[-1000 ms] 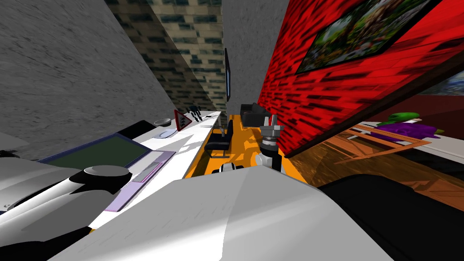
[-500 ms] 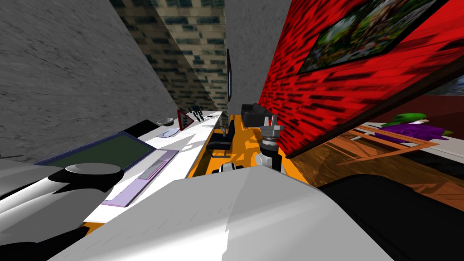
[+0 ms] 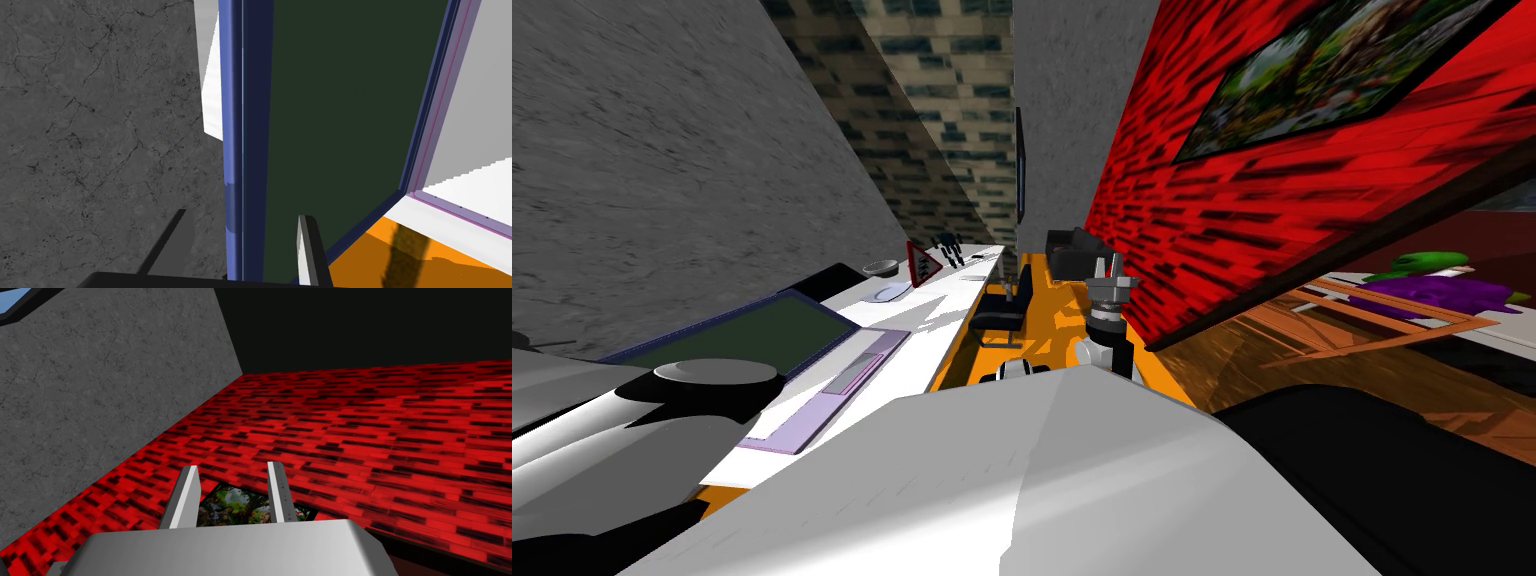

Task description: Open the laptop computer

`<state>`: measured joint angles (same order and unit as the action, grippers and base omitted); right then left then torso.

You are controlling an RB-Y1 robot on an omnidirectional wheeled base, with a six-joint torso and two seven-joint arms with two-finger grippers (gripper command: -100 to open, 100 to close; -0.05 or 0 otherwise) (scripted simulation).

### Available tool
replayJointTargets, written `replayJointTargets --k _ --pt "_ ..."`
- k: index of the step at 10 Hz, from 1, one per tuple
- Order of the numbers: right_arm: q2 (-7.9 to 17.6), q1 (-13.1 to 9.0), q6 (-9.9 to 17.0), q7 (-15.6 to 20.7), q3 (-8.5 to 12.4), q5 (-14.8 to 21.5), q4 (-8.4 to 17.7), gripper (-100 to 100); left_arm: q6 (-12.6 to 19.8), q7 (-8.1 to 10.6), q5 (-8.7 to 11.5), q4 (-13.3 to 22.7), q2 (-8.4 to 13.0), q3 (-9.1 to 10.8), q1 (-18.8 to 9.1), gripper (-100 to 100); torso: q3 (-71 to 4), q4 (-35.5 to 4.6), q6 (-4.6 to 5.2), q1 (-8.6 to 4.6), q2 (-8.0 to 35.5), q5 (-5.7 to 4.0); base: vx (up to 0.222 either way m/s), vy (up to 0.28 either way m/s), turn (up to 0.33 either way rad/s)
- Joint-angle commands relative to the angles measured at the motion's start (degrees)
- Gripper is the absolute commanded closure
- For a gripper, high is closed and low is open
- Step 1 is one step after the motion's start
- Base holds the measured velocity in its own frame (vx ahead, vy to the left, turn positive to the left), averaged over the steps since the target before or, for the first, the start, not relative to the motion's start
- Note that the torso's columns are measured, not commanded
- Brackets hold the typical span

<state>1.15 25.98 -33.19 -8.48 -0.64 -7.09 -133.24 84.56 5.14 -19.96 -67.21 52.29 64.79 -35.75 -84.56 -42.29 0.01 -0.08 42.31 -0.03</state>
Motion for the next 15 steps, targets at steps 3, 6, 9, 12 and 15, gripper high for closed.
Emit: replayJointTargets --k 3,6,9,12,15 --pt "0.0 0.0 0.0 0.0 0.0 0.0 0.0 0 -6.7 2.11 0.6 0.7 -1.6 -1.52 1.6 100 0.1 0.1 -0.11 0.01 0.0 0.22 -0.006 -0.082 0.058" --pt "0.0 0.0 0.0 0.0 0.0 0.0 0.0 0 -12.1 4.22 1.2 1.3 -3.3 -3.05 3.1 100 0.0 0.0 -0.04 0.24 0.0 0.16 0.003 -0.089 0.068" --pt "0.0 0.0 0.0 0.0 0.0 0.0 0.0 0 -16.7 5.27 1.5 1.6 -4.1 -3.81 3.9 100 0.0 0.0 -0.11 0.25 0.0 0.19 -0.003 -0.079 0.055" --pt "0.0 0.0 0.0 0.0 0.0 0.0 0.0 0 -21.8 7.38 2.0 2.3 -5.8 -5.34 5.5 100 0.0 0.0 -0.05 0.32 0.0 0.17 -0.008 -0.076 0.060" --pt "0.0 0.0 0.0 0.0 0.0 0.0 0.0 0 -26.7 8.44 2.3 2.6 -6.6 -6.10 6.3 100 0.0 0.0 -0.10 0.21 0.0 0.17 -0.004 -0.084 0.060"
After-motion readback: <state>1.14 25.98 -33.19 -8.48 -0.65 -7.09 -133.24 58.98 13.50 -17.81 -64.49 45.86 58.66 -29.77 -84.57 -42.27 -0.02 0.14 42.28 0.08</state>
